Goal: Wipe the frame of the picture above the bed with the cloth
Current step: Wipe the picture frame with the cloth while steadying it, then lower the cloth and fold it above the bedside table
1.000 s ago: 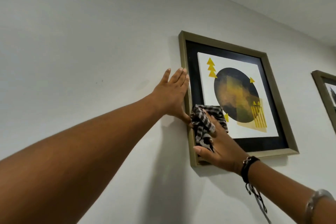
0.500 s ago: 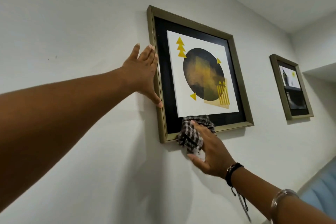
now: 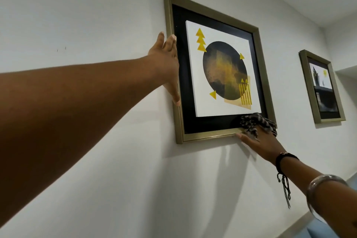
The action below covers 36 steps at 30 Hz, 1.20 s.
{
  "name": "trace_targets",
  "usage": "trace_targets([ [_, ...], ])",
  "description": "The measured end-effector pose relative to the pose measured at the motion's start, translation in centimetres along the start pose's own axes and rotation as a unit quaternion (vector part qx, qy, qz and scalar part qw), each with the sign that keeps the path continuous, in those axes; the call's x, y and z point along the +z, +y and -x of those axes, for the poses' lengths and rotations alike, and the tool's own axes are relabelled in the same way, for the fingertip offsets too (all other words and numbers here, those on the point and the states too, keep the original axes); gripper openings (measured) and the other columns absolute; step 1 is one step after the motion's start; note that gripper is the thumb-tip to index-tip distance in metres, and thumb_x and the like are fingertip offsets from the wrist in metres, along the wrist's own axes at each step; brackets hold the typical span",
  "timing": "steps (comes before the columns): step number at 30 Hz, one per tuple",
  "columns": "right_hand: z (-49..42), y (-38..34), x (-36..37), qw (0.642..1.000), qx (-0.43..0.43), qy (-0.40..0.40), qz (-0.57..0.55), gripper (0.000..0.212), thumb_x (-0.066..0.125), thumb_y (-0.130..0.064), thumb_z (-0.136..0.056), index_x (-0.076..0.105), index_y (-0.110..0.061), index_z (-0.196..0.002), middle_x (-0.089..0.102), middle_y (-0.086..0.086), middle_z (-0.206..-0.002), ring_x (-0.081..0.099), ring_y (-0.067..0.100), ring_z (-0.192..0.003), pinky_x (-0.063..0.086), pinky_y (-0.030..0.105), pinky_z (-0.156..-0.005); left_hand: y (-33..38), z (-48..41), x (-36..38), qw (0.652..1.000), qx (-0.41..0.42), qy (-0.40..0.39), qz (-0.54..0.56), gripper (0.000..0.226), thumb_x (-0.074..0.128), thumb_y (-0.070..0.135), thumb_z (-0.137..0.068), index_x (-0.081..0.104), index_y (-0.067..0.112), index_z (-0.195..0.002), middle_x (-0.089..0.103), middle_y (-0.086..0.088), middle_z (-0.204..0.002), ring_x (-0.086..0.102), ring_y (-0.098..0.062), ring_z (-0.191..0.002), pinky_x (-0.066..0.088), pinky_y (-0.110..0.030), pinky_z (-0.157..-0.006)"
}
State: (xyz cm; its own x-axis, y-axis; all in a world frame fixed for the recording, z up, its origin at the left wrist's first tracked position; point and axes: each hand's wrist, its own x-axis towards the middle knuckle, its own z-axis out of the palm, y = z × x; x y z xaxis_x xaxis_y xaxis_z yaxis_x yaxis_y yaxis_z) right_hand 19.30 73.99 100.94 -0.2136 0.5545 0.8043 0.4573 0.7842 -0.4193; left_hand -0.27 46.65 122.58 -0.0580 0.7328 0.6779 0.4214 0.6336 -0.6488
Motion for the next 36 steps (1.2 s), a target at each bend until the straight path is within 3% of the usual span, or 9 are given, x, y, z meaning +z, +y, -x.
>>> trace_targets([
  [5, 2.0, -0.6, 0.6, 0.991, -0.020, 0.004, 0.132, 0.072, 0.072, -0.042, -0.082, 0.043, -0.019, -0.145, 0.049, 0.005, -0.151, 0.049, 0.029, -0.137, 0.051, 0.044, -0.103, -0.4, 0.6, 0.5, 0.999, 0.001, 0.024, 0.034, 0.154, 0.048, 0.098, -0.044, -0.002, 0.003, -0.154, -0.009, -0.022, -0.163, -0.020, -0.035, -0.150, -0.012, -0.058, -0.118],
  [9, 3.6, -3.4, 1.7, 0.982, -0.025, 0.077, 0.168, 0.046, 0.064, 0.000, -0.076, 0.062, -0.003, -0.122, 0.067, 0.021, -0.121, 0.063, 0.044, -0.108, 0.052, 0.042, -0.074, -0.2, 2.1, 1.4, 0.996, -0.006, 0.068, 0.056, 0.141, 0.048, 0.093, -0.057, 0.005, 0.001, -0.154, -0.005, -0.022, -0.163, -0.014, -0.035, -0.151, -0.009, -0.058, -0.118],
  [12, 6.6, -7.7, 2.4, 0.990, -0.007, 0.139, -0.006, 0.008, 0.065, 0.005, -0.080, 0.066, 0.007, -0.088, 0.071, 0.029, -0.082, 0.067, 0.043, -0.073, 0.045, 0.035, -0.062, 1.5, 6.1, 2.6, 0.977, -0.016, 0.130, 0.168, 0.107, 0.056, 0.071, -0.075, 0.022, 0.005, -0.153, -0.001, -0.020, -0.164, -0.005, -0.033, -0.152, -0.005, -0.055, -0.120],
  [15, 12.4, -11.8, 4.0, 0.943, 0.117, 0.069, -0.305, 0.015, 0.066, -0.001, -0.087, 0.067, 0.003, -0.074, 0.073, 0.022, -0.074, 0.066, 0.028, -0.068, 0.052, 0.030, -0.067, 4.8, 13.9, 5.4, 0.914, -0.016, 0.191, 0.358, 0.081, 0.055, 0.061, -0.079, 0.043, 0.012, -0.142, 0.018, -0.016, -0.163, 0.021, -0.031, -0.149, 0.014, -0.051, -0.120],
  [18, 21.3, -14.5, 7.5, 0.823, 0.256, -0.133, -0.490, 0.025, 0.062, 0.010, -0.079, 0.076, -0.004, -0.095, 0.078, 0.016, -0.098, 0.073, 0.036, -0.097, 0.058, 0.043, -0.088, 9.5, 25.8, 9.6, 0.805, -0.081, 0.097, 0.580, 0.064, 0.054, 0.065, -0.076, 0.061, 0.023, -0.124, 0.056, -0.001, -0.140, 0.058, -0.022, -0.121, 0.044, -0.037, -0.102],
  [21, 30.9, -16.6, 11.4, 0.687, 0.373, -0.294, -0.550, 0.044, 0.064, 0.007, -0.069, 0.072, 0.004, -0.113, 0.073, 0.026, -0.117, 0.070, 0.040, -0.112, 0.052, 0.049, -0.102, 14.0, 38.3, 14.3, 0.604, -0.205, -0.148, 0.756, 0.041, 0.066, 0.060, -0.075, 0.066, 0.026, -0.098, 0.068, 0.005, -0.099, 0.064, -0.015, -0.089, 0.052, -0.030, -0.083],
  [24, 40.8, -18.8, 15.4, 0.600, 0.469, -0.392, -0.516, 0.043, 0.062, 0.004, -0.068, 0.072, 0.008, -0.109, 0.074, 0.027, -0.114, 0.074, 0.038, -0.102, 0.053, 0.048, -0.101, 16.8, 50.3, 18.1, 0.390, -0.300, -0.337, 0.803, 0.032, 0.073, 0.043, -0.081, 0.063, 0.013, -0.078, 0.058, -0.007, -0.077, 0.054, -0.015, -0.071, 0.045, -0.027, -0.063],
  [27, 49.9, -21.7, 18.3, 0.521, 0.525, -0.474, -0.478, 0.036, 0.059, -0.004, -0.077, 0.074, 0.005, -0.109, 0.072, 0.026, -0.118, 0.072, 0.037, -0.104, 0.057, 0.045, -0.095, 18.7, 60.5, 19.5, 0.244, -0.387, -0.430, 0.778, 0.024, 0.074, 0.036, -0.082, 0.069, 0.014, -0.075, 0.067, -0.003, -0.076, 0.060, -0.015, -0.072, 0.046, -0.027, -0.060],
  [36, 70.4, -27.0, 23.0, 0.455, 0.612, -0.562, -0.322, 0.027, 0.068, -0.004, -0.084, 0.073, 0.002, -0.110, 0.075, 0.021, -0.110, 0.074, 0.033, -0.095, 0.060, 0.038, -0.078, 22.4, 81.8, 20.5, 0.036, -0.563, -0.505, 0.653, 0.019, 0.061, 0.017, -0.094, 0.068, 0.005, -0.106, 0.076, -0.013, -0.104, 0.072, -0.022, -0.086, 0.056, -0.029, -0.068],
])
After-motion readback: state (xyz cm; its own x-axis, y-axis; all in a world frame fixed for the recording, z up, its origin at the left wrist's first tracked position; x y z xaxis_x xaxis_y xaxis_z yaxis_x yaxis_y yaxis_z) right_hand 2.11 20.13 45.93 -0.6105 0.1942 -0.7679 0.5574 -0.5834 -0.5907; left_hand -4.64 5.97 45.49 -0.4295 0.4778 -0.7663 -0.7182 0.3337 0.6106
